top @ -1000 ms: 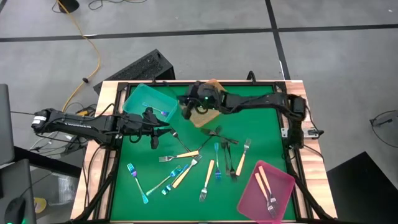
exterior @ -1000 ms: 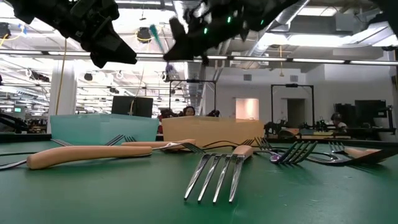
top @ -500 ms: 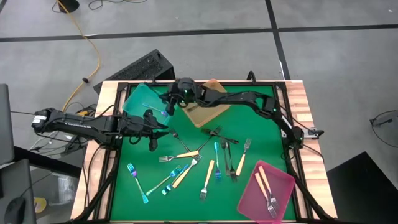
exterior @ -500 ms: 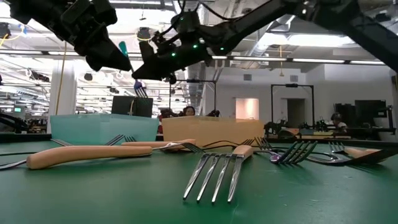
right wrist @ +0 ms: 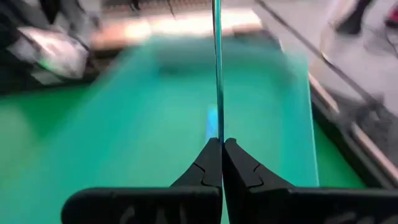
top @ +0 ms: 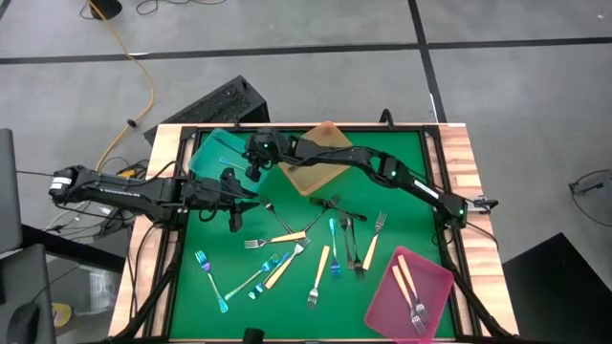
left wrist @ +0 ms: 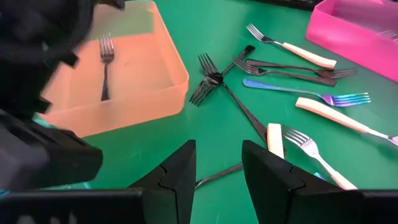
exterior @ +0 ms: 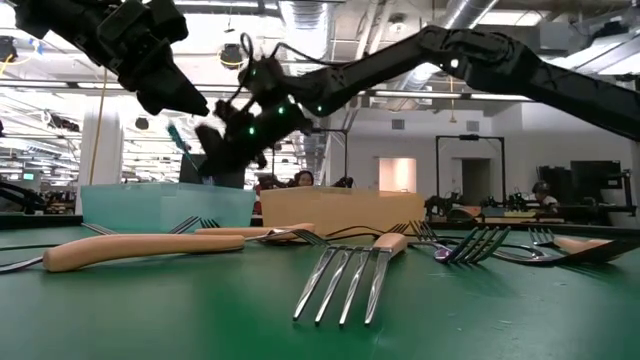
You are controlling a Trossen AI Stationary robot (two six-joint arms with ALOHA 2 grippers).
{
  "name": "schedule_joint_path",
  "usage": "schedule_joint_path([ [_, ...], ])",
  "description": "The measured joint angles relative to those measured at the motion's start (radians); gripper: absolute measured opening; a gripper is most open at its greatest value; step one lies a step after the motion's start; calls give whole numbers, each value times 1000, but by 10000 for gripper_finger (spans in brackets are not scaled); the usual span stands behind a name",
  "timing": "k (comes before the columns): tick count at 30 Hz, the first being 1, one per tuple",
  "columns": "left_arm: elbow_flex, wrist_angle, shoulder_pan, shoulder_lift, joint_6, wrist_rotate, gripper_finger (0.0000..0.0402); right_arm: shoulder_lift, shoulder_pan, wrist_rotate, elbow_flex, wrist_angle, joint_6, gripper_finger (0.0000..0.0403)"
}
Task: Sort silverware by color (type)
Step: Put the blue fork into the blue bin
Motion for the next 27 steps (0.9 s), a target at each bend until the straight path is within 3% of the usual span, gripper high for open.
schedule_joint_path([
  [9,0,10,0,0,-1,-18,114,-6,1,99,2,-49,-66,18],
  [27,0,27,0,0,0,-48,114,46,28,120,3,16,-72,18],
])
